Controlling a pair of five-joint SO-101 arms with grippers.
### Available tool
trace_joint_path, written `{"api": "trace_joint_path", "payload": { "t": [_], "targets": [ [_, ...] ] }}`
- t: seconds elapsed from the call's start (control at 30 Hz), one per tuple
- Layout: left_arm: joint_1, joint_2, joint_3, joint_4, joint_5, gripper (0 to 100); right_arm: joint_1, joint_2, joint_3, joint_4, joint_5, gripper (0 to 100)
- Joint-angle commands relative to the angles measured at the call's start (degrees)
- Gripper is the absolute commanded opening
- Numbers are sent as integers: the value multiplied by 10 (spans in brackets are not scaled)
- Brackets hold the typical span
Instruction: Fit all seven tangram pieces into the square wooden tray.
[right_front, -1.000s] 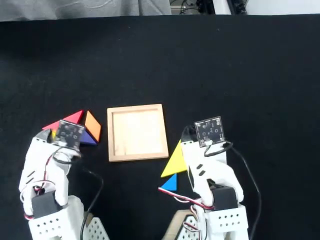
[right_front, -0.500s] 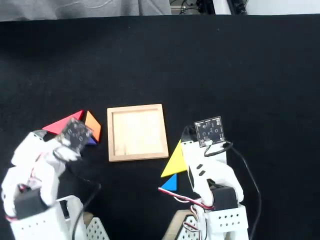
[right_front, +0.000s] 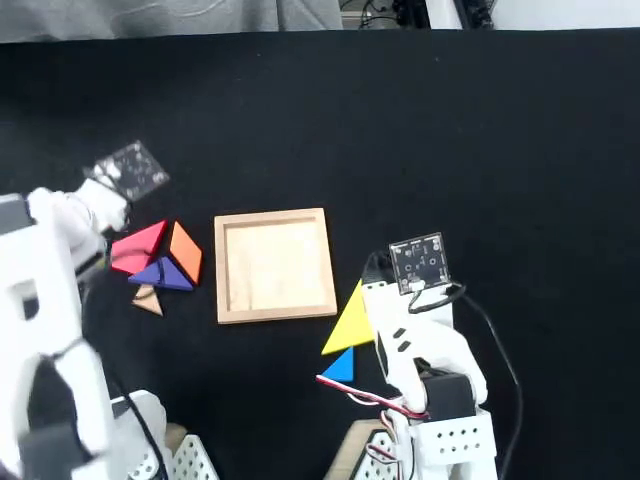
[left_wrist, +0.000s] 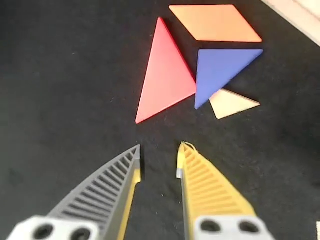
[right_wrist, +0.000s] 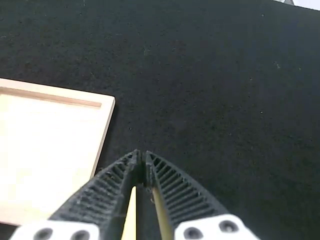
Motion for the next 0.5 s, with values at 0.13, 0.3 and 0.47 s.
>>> {"api": "trace_joint_path", "payload": {
  "t": [0.13,0.3,0.47],
  "targets": [
    [28,225,-166,3,-13,131,-5,-50,-1,2,41,15],
    [55,333,-224,8,-9,168,-5,-50,-1,2,93,12],
    [38,376,-236,-29,-11,247,-5,-50,-1,2,98,13]
  ]
}}
